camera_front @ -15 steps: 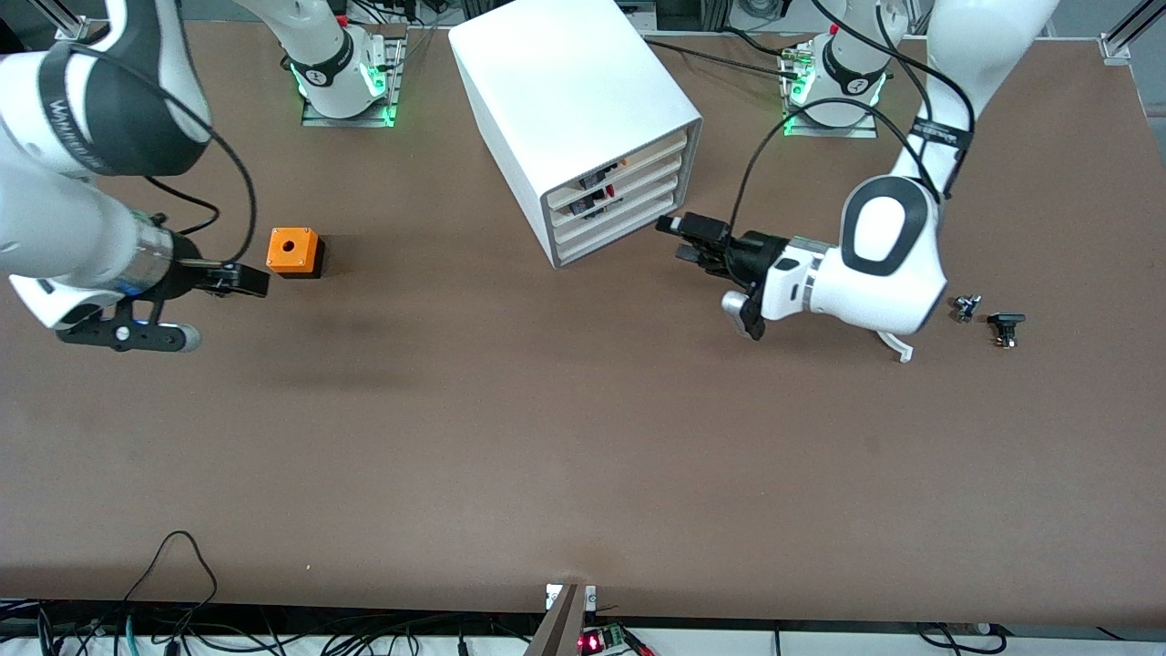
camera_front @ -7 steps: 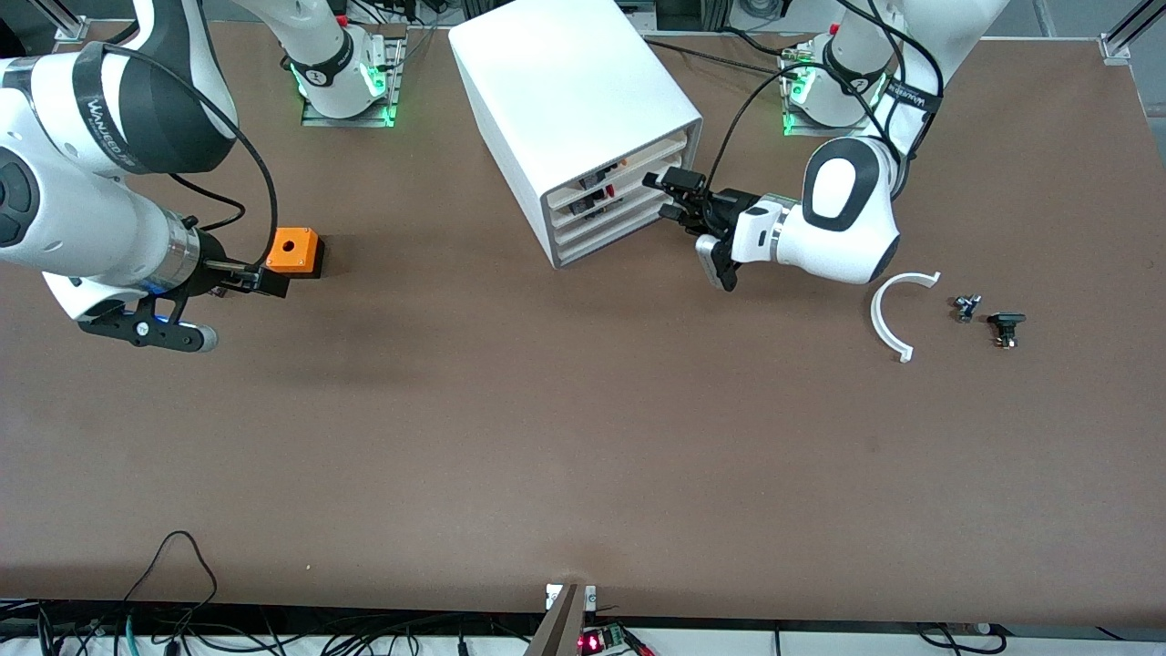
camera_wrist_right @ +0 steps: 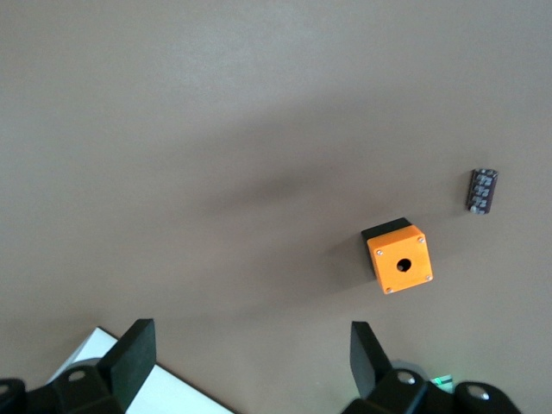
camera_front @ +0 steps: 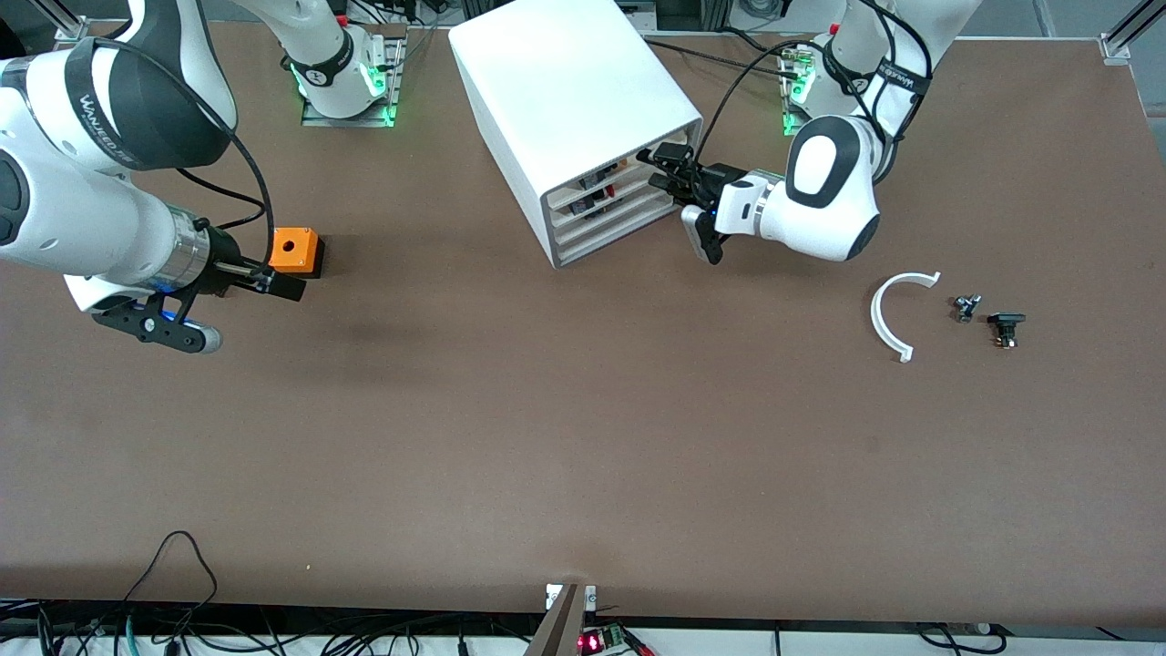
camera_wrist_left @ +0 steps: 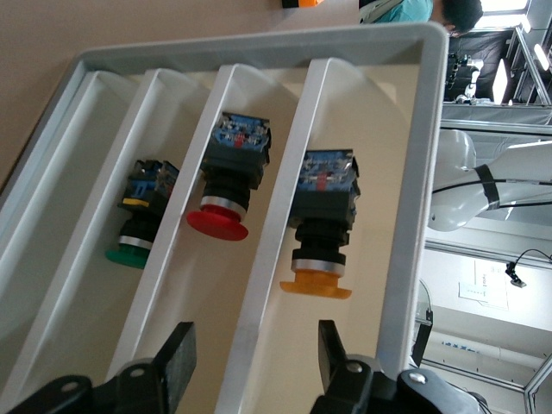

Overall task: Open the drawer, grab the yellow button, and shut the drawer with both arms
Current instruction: 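Pull the drawer open with the left gripper while the right gripper approaches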

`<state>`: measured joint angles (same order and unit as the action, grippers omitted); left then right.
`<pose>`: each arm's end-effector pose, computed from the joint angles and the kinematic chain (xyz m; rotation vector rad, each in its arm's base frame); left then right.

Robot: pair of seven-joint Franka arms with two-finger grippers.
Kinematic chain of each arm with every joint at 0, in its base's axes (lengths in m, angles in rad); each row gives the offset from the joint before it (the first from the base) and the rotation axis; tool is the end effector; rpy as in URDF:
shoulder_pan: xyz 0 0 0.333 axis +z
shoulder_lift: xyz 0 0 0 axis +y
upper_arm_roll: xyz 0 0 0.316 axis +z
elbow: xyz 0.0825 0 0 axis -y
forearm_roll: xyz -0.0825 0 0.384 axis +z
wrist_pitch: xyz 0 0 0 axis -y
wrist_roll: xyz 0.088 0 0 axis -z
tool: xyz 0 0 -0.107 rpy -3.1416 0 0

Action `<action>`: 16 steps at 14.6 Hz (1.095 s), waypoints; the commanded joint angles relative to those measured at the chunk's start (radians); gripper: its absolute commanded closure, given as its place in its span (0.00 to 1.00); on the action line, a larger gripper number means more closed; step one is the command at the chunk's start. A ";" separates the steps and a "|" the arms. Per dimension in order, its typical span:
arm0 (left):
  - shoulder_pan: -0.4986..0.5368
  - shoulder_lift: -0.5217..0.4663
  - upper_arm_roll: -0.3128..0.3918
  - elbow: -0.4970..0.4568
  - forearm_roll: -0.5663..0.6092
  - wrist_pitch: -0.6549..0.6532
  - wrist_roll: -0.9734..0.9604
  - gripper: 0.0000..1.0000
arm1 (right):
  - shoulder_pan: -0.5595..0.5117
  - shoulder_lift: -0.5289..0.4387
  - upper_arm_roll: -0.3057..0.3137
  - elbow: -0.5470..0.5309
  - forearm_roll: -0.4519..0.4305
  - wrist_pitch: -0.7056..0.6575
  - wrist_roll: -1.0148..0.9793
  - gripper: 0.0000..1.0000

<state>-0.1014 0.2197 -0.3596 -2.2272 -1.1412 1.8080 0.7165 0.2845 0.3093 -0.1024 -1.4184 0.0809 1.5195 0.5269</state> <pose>0.4179 -0.2919 0.2868 1.9228 -0.4912 -0.4855 0.6170 0.1314 0.5084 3.0523 -0.5356 -0.3280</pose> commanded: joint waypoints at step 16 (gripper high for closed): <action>0.055 0.009 -0.038 -0.016 0.026 0.037 0.186 1.00 | 0.148 0.039 0.004 0.058 0.095 0.169 0.395 0.00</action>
<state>-0.0881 0.2272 -0.3938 -2.2455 -1.1411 1.8438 0.8882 0.3946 0.3141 -0.0947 -1.3975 0.1573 1.6512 0.8615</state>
